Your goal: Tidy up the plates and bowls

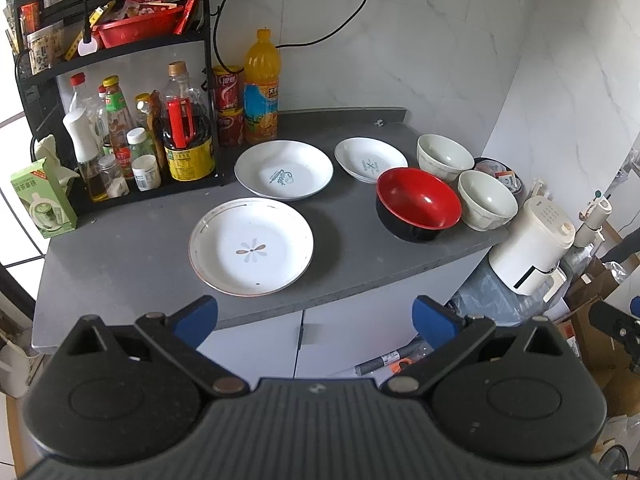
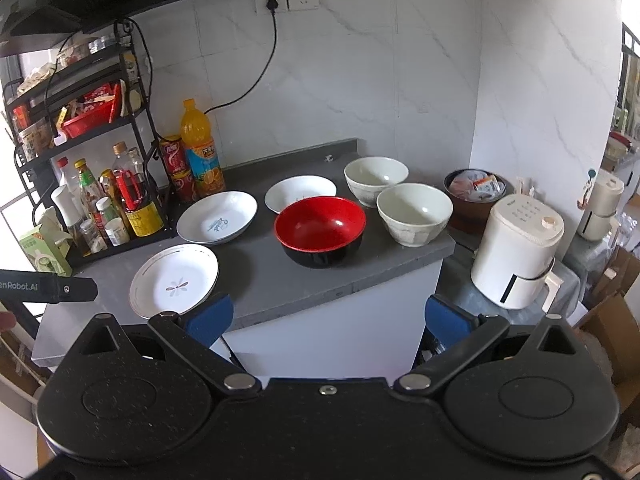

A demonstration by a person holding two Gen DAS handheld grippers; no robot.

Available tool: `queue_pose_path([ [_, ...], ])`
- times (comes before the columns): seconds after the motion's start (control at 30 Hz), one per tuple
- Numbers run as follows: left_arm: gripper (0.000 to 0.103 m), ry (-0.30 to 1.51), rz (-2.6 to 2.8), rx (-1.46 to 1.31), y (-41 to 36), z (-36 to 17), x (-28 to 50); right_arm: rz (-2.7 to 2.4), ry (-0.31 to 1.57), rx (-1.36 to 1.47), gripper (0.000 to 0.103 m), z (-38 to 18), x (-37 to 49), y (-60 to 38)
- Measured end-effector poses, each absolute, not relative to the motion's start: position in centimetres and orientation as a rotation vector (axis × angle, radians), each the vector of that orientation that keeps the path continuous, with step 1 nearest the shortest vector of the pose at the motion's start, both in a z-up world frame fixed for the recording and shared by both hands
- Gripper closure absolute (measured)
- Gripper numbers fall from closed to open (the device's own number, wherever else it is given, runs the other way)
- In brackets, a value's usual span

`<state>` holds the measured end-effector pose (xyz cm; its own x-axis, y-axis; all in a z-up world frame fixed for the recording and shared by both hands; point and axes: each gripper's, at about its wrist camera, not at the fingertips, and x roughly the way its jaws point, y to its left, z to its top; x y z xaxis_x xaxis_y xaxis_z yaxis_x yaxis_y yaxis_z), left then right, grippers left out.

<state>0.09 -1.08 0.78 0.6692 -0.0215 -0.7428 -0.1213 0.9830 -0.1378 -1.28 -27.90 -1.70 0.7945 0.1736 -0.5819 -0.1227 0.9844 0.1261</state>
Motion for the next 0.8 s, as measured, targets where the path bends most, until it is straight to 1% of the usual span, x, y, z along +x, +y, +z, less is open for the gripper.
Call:
queue_pose_path([
  [0.2,0.000,0.886,0.084,-0.131,-1.6,0.5,0.7,0.167,0.645,0.104,0.000,-2.0,-0.8,-28.2],
  [0.4,0.000,0.837,0.100,-0.134,-1.5,0.3,2.1,0.162,0.662,0.121,0.000,-2.4,0.4,-28.3],
  [0.8,0.001,0.827,0.088,-0.160,-0.7,-1.3,8.5,0.122,0.684,0.146,0.000,-3.5,5.9,-28.0],
])
